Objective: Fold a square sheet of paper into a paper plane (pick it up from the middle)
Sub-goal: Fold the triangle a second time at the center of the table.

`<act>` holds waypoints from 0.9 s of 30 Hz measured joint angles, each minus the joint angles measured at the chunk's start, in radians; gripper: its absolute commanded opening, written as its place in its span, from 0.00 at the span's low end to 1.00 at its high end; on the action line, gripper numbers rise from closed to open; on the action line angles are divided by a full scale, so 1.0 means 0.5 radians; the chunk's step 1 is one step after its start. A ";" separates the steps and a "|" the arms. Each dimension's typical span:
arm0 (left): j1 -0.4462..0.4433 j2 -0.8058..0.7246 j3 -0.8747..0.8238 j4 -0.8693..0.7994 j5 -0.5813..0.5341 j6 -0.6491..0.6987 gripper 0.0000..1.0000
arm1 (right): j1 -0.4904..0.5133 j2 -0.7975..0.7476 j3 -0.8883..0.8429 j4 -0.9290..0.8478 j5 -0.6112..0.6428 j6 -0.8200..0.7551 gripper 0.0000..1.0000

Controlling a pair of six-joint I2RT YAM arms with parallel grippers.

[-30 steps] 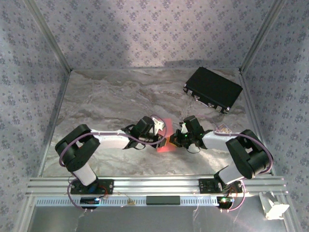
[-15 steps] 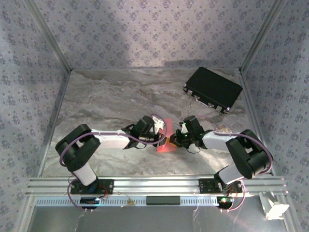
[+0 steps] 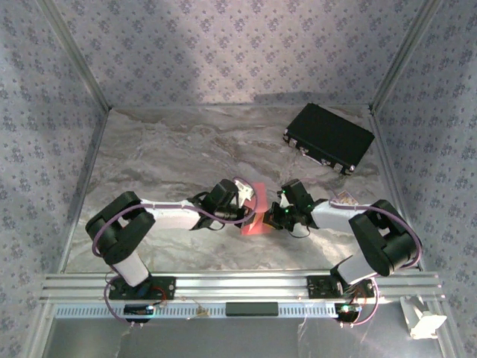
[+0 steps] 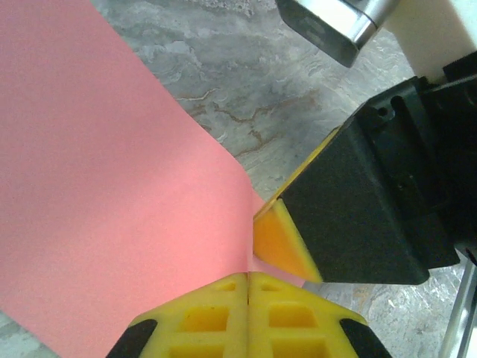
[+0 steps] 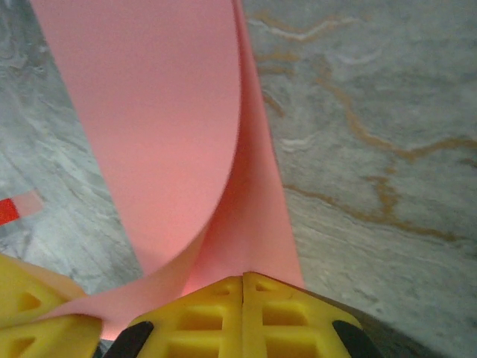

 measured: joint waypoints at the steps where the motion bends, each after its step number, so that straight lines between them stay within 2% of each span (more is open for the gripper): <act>1: 0.008 0.001 0.000 0.001 0.000 0.000 0.00 | 0.002 0.000 0.016 -0.037 0.013 -0.024 0.03; 9: 0.076 0.100 0.002 -0.003 0.002 0.025 0.00 | 0.009 0.002 0.107 -0.237 0.107 -0.149 0.03; 27: 0.131 0.240 0.092 -0.047 0.008 0.098 0.01 | 0.009 0.002 0.134 -0.298 0.140 -0.199 0.03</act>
